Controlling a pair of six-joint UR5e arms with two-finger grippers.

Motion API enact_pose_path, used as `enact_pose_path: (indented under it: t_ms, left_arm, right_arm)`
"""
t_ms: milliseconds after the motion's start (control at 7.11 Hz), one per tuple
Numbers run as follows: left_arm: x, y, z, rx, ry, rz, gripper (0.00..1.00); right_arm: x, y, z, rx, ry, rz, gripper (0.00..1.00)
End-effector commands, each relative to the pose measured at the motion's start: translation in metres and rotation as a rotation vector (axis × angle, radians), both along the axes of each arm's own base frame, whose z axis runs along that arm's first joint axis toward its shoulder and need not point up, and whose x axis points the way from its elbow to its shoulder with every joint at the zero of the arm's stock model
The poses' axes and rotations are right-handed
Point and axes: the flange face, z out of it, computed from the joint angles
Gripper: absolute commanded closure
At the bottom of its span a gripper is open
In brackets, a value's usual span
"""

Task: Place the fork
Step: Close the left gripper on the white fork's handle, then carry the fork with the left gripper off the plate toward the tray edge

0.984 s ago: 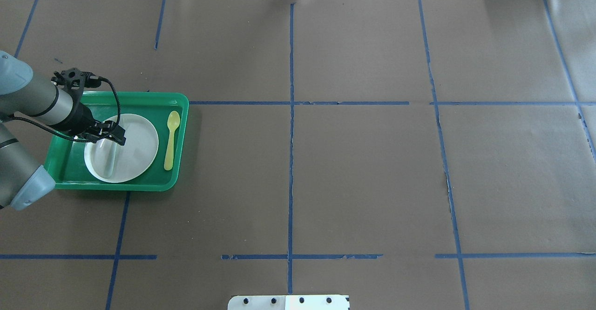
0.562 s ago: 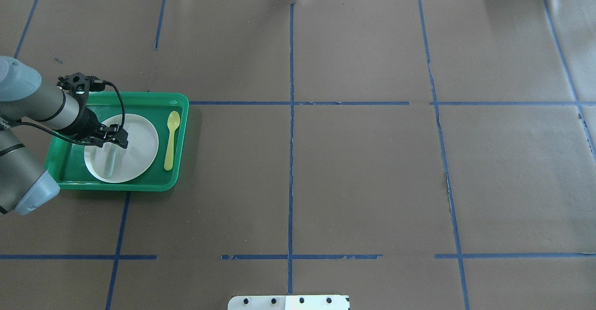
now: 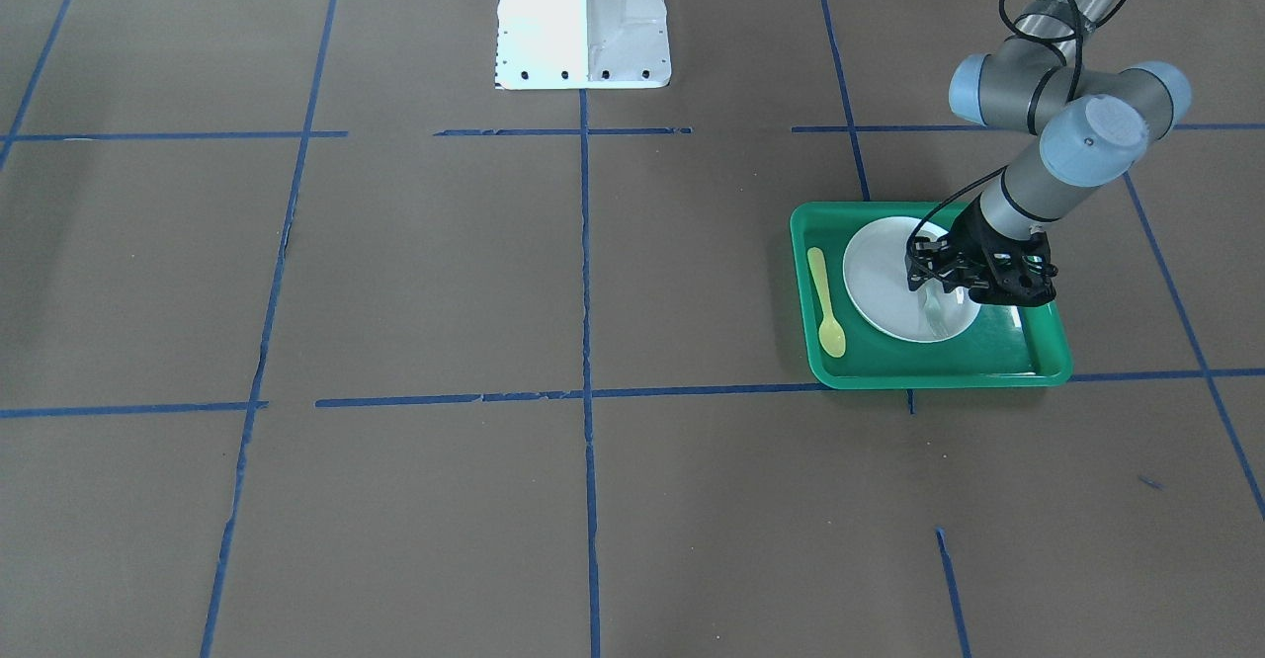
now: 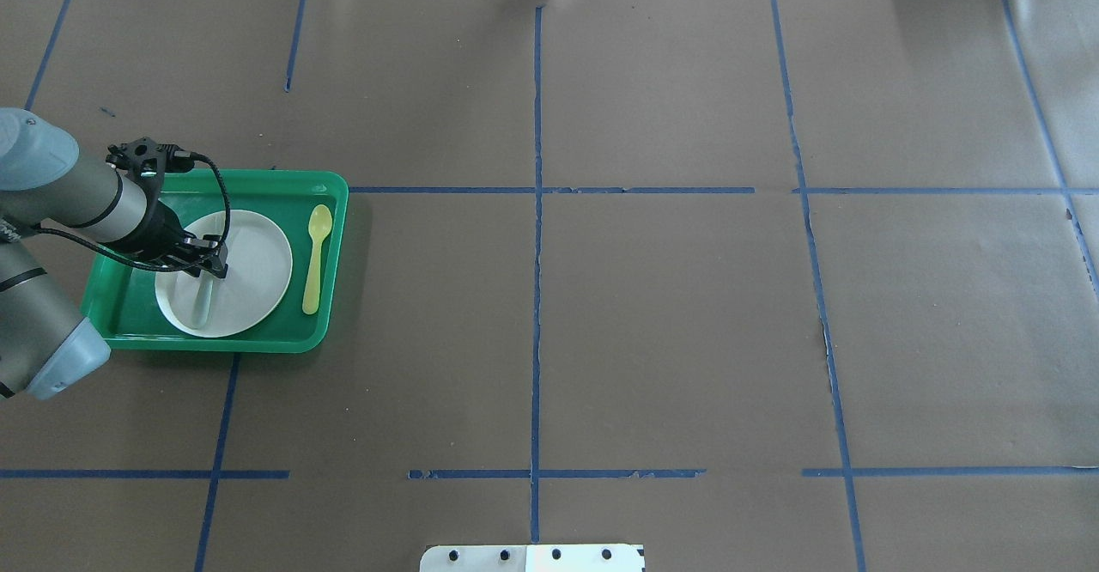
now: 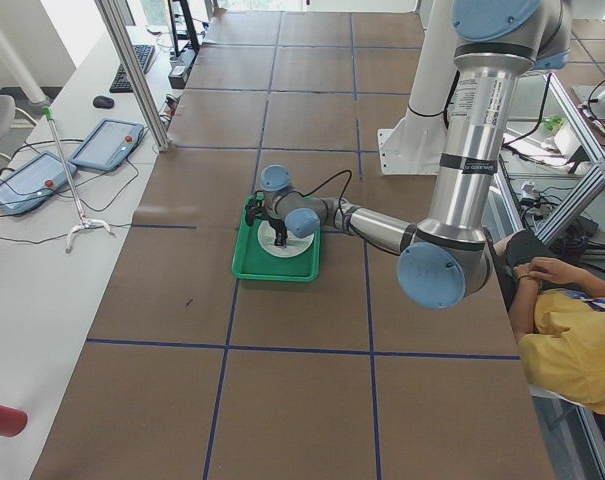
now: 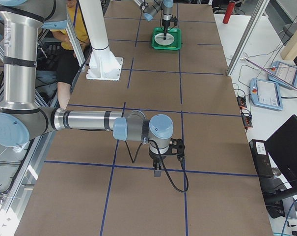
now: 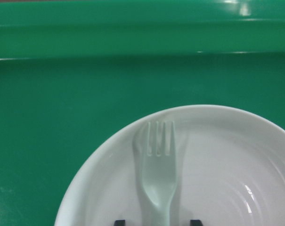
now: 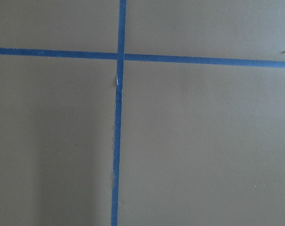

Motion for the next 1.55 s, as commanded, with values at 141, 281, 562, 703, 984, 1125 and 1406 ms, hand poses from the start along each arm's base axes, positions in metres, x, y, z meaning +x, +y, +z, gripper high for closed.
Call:
enact_pose_path:
  t_ms: [141,281,562,703,984,1125,1406]
  left_arm:
    - [-0.006,0.003,-0.006,0.012,0.008,-0.004,1.0]
    - [-0.021,0.008,-0.025,0.051,0.034,-0.01,1.0]
    - [-0.068,0.025,0.0,0.118,0.004,0.027,1.0]
    - [-0.073,0.021,0.017,0.124,-0.018,0.046,1.0]
    - [-0.061,0.003,0.037,0.088,-0.041,0.039,1.0]
    - [-0.069,-0.004,0.043,0.078,-0.047,0.021,1.0]
    - [-0.092,-0.026,0.034,0.086,-0.04,-0.034,1.0]
  right_arm:
    - [0.0,0.0,0.0,0.0,-0.001,0.0,0.0]
    - [0.0,0.0,0.0,0.0,0.001,0.0,0.0]
    - [0.0,0.0,0.0,0.0,0.001,0.0,0.0]
    - [0.0,0.0,0.0,0.0,-0.001,0.0,0.0]
    - [0.0,0.0,0.0,-0.001,-0.001,0.001,0.0]
    - [0.0,0.0,0.0,0.0,-0.001,0.0,0.0]
    - [0.0,0.0,0.0,0.0,-0.001,0.0,0.0]
